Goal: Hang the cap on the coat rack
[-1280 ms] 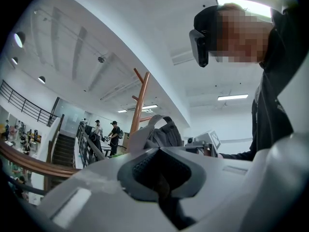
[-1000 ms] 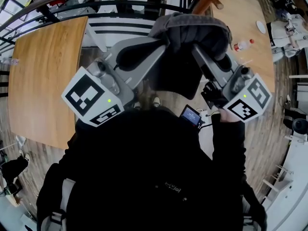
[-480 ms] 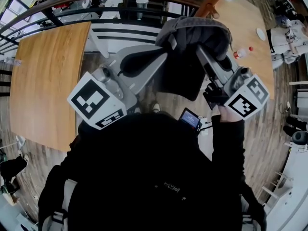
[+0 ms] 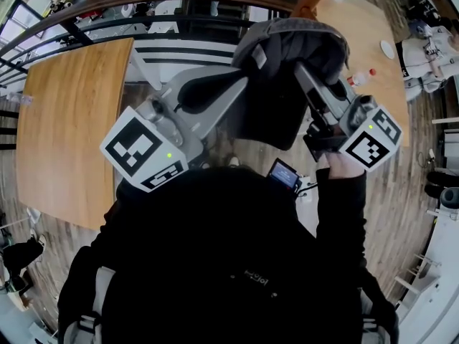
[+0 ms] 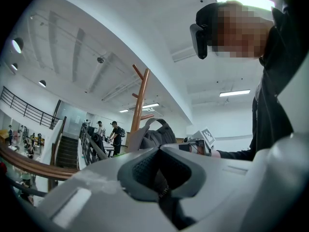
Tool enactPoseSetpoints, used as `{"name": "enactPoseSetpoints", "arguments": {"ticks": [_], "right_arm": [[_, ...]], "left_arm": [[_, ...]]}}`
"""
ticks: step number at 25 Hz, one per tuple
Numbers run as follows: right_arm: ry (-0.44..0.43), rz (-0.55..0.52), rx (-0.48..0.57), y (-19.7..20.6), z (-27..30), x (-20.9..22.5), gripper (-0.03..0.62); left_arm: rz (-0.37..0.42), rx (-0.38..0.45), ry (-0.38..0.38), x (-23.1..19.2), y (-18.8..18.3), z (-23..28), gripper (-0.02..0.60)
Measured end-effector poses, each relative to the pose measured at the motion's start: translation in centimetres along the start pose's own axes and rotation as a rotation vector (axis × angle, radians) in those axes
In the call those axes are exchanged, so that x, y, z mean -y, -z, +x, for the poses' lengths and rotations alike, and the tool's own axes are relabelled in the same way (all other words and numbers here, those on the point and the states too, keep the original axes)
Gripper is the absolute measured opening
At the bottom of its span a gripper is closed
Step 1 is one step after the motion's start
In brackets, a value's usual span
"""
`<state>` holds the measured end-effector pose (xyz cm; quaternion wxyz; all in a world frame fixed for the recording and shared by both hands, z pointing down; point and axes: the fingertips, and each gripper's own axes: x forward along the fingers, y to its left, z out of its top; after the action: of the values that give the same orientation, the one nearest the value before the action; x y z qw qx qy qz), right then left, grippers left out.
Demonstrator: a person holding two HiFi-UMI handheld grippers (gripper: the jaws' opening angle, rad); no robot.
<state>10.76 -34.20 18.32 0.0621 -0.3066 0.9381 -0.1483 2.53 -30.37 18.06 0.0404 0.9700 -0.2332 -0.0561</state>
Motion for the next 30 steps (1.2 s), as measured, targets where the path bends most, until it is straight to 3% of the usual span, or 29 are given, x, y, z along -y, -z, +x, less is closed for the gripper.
{"name": "enactPoseSetpoints", "arguments": {"ticks": [15,30], "right_arm": [[0.050,0.078,-0.044,1.5,-0.1,2.3,0.015],[0.025,0.117,-0.053,0.8,1.9,6.9,0.015]], "left_arm": [[-0.005,0.007,0.020,-0.2,0.1,0.7,0.003],[-0.006,0.005,0.012,-3.5,-0.2,3.9,0.003]]}}
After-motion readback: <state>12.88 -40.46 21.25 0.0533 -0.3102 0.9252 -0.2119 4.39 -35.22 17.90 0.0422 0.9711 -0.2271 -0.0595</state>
